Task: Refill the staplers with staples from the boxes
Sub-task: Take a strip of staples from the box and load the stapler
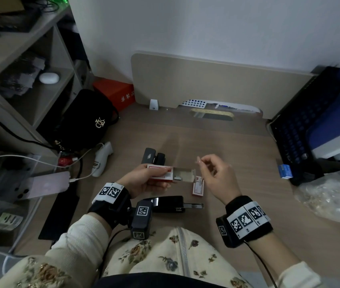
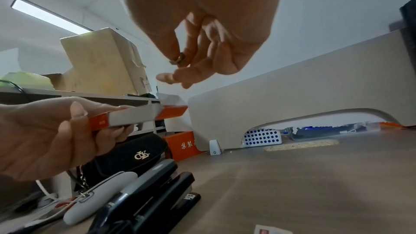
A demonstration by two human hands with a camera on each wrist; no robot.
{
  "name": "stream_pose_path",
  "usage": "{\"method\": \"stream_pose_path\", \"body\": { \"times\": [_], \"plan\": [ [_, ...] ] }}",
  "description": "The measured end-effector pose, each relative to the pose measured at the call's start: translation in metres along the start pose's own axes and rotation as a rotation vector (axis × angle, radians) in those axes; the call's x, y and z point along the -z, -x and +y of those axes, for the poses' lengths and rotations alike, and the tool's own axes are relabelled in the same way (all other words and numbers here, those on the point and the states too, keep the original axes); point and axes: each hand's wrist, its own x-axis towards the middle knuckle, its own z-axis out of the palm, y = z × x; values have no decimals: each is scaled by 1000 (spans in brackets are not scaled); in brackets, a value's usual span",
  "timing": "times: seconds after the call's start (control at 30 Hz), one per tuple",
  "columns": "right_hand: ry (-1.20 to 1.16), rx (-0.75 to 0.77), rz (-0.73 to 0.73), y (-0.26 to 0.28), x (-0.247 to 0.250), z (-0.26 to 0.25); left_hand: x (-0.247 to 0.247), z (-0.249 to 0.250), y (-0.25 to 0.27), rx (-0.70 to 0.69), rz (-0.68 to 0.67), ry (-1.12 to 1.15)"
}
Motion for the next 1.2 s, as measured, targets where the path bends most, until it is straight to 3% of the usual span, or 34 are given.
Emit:
{"method": "stream_pose_path", "body": {
  "times": [0.13,0.47,0.67,1.0,1.2],
  "plan": [
    [-174,-188,49,7,3,9,3,-4,-1,15,38,42],
    [-478,-588,-66,36,-11,44,1,-13,-2,75,64,72],
    [-478,-638,-107,44,-13,52,-2,-14,-3,76,93,66],
    [-639,-709,-302,50,-15,65,0,-13,-5,56,105,65],
    [-399,-618,-242,49,-19,75,-1,-12,-5,57,114,73]
  ]
}}
